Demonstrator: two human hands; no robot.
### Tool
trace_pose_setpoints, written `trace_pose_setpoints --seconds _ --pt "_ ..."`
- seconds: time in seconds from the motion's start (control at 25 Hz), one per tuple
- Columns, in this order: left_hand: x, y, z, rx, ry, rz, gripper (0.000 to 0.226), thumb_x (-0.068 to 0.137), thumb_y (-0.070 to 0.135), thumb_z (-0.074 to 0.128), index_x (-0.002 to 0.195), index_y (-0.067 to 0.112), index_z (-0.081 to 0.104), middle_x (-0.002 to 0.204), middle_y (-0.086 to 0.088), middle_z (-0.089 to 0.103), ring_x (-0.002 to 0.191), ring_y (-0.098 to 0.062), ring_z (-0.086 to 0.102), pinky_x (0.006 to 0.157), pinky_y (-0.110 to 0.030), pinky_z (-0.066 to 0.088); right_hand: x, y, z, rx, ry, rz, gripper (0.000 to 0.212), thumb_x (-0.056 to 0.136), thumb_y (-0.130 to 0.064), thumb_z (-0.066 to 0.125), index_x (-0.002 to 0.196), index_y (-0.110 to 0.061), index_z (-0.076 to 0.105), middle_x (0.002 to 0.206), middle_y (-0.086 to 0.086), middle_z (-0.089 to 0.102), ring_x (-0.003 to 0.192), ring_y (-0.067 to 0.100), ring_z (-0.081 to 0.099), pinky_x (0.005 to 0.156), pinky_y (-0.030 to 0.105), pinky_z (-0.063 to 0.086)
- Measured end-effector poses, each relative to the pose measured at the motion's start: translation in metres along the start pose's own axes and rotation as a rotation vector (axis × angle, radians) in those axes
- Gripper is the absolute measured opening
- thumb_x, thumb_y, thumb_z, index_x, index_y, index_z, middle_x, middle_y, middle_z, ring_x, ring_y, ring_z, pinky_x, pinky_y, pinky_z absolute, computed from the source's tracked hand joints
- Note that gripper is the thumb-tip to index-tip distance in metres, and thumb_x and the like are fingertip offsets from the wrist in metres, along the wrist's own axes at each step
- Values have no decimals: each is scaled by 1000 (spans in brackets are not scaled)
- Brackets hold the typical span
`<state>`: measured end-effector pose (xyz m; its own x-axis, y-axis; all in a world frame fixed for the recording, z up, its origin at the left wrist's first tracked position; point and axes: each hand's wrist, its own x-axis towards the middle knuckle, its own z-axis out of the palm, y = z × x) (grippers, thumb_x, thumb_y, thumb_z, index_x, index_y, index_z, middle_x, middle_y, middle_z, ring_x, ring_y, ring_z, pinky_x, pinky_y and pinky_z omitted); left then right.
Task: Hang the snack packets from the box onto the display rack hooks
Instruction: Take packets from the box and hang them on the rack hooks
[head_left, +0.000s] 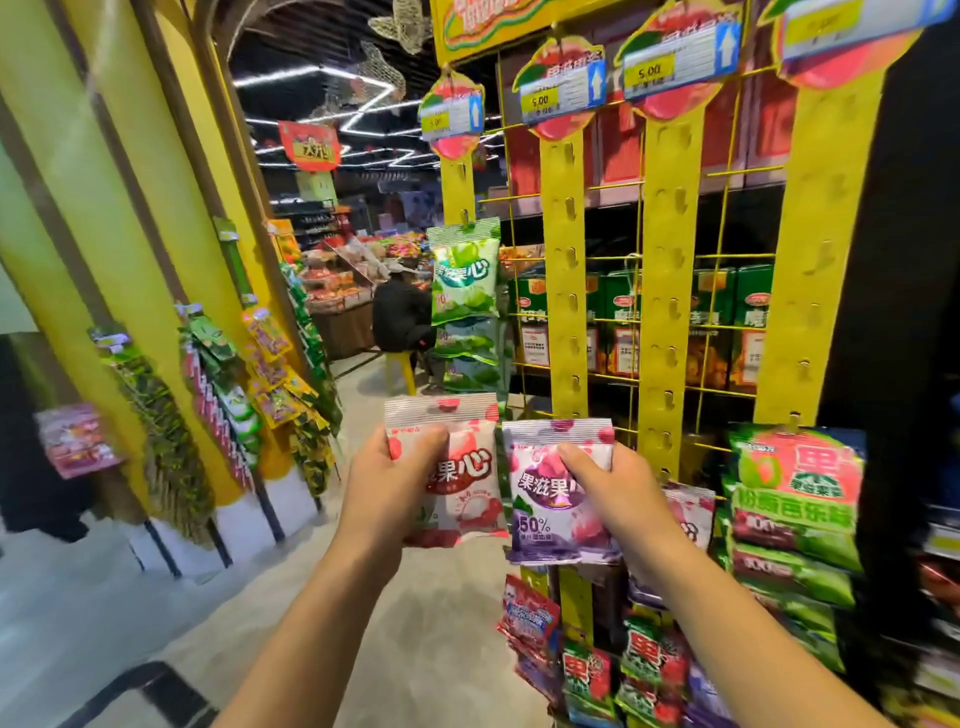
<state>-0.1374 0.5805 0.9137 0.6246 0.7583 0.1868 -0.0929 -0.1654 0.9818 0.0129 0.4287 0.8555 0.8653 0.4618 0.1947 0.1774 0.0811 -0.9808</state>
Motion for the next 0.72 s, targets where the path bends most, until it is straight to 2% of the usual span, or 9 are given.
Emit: trace_pose_setpoints --seconds 0.12,0.28,0.36,0.44,0.52,0.64,0.72 --pt "28 -10 15 -26 -123 -11 9 100 24 67 108 21 70 89 -2 82 76 -23 80 56 -34 63 7 6 -8 -31 84 29 33 95 -33 67 69 -16 57 62 4 57 55 15 55 45 20 43" --pt "61 -19 40 -68 -288 -23 15 100 26 67 114 20 68 95 -3 82 82 -24 81 67 -39 65 9 12 -22 -88 223 38 35 96 -30 66 65 -17 58 58 8 54 47 7 52 45 18 42" --pt "74 -21 51 -96 -366 -8 12 99 23 67 111 20 70 94 -1 82 84 -22 80 73 -42 65 7 13 -29 -145 315 44 35 95 -35 66 68 -15 59 62 4 56 52 11 54 51 23 45" --pt "84 -22 60 -104 -429 11 10 99 21 68 107 18 71 93 0 82 84 -21 80 74 -42 65 6 17 -34 -182 421 70 33 94 -41 67 80 -11 67 73 6 69 69 22 65 66 34 51" --pt "90 -25 67 -115 -481 9 9 98 22 69 106 19 71 94 0 82 84 -18 80 75 -41 65 4 24 -41 -183 460 97 32 94 -42 67 86 -11 71 80 6 74 79 26 69 71 35 51" --pt "101 -33 76 -122 -532 8 15 97 25 70 111 20 70 98 1 82 85 -14 80 75 -40 65 6 36 -45 -215 502 159 60 87 -58 65 95 1 67 89 17 71 80 28 67 71 37 48" --pt "107 -37 80 -131 -552 7 17 97 28 71 112 21 68 97 2 82 84 -13 79 69 -34 63 9 43 -47 -235 526 184 64 88 -61 62 99 2 66 98 22 70 89 33 69 76 41 51"
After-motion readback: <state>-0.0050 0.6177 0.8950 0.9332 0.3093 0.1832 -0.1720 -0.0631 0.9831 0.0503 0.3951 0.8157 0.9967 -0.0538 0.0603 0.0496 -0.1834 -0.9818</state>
